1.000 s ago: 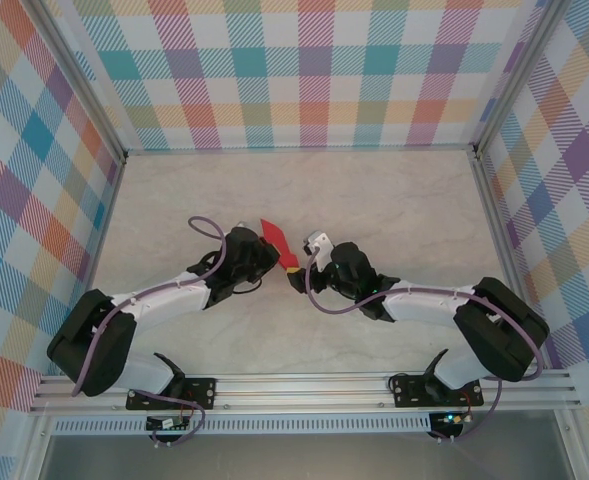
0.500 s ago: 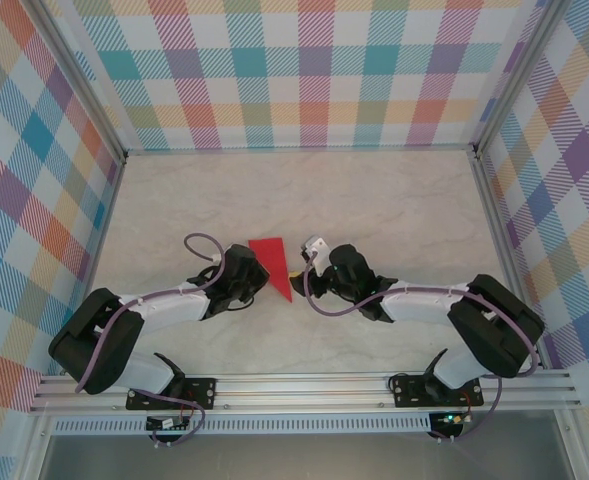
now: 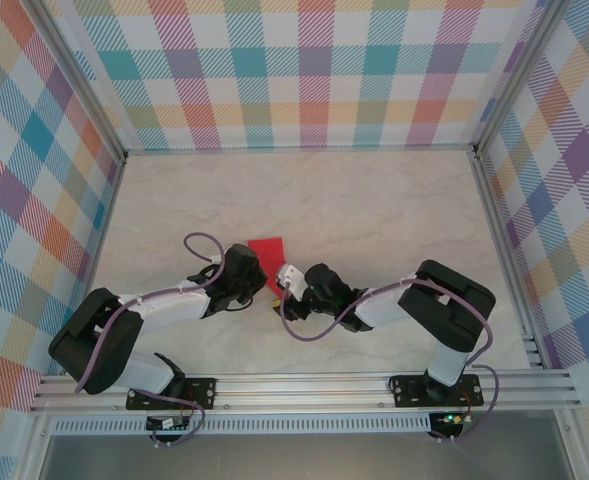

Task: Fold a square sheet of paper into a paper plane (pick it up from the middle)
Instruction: Fold the wing for the fifth time at the center of the table.

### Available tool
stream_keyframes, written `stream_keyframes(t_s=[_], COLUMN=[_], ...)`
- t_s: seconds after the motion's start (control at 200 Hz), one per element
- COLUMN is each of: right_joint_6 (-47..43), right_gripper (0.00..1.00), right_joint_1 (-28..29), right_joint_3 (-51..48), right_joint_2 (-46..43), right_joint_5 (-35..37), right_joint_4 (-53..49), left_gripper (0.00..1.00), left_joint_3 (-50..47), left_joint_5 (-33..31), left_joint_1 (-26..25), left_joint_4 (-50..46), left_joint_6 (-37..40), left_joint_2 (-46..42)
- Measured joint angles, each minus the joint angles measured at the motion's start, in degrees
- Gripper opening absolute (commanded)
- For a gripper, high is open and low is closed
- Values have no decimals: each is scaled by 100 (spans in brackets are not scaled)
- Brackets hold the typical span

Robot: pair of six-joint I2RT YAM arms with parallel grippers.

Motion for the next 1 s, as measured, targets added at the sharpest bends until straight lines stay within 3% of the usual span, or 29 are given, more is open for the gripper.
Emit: stream_keyframes(t_s=[0.225,0.56,0.72,1.0], right_joint_6=[-293,-387,-376,-378], right_gripper=[51,26,19,16], right_joint_1=[83,83,83,83], right_joint_3=[168,197,195,140], right_joint_2=[369,835,857,855], right_joint_5=[225,636,723,745], right_joint_4=[503,1084,1215,1266], left_gripper=[4,5,9,22], left_joint_3=[153,157,157,157], left_joint_5=[24,26,-2,105], left_joint_1=[15,46,57,251], left_joint_4=[-22,-125,-129,-173], left_joint_6=[2,-7,-4,-28], left_joint_2=[0,-7,-94,-184])
